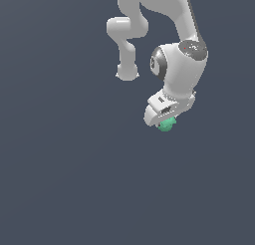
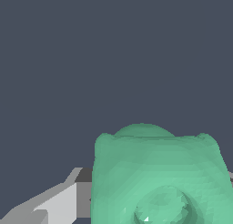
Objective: Pick up the object and move it to a goal position.
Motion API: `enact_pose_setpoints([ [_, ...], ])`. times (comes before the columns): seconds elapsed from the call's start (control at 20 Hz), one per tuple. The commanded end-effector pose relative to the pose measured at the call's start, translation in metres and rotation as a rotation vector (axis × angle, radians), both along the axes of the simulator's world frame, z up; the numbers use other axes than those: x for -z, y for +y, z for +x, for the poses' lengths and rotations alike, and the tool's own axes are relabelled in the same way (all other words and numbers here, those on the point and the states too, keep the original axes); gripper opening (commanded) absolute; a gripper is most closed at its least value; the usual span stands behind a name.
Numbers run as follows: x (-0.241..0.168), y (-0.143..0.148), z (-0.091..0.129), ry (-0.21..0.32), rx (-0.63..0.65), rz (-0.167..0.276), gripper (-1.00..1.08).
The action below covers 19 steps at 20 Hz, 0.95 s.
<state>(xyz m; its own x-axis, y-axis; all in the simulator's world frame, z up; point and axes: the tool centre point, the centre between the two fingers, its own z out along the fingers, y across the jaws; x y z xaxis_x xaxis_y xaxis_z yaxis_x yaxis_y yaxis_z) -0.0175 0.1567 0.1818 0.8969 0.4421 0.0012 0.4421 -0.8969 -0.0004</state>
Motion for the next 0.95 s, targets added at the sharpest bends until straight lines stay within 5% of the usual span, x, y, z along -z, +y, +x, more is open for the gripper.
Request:
enact_pose_setpoints([
  [0.0,-0.02,0.011,0.008,0.001,0.0,0.0,-1.0],
  [0.9,-0.074,0.041,0.036,0.001,0.001,-0.001,-1.0],
])
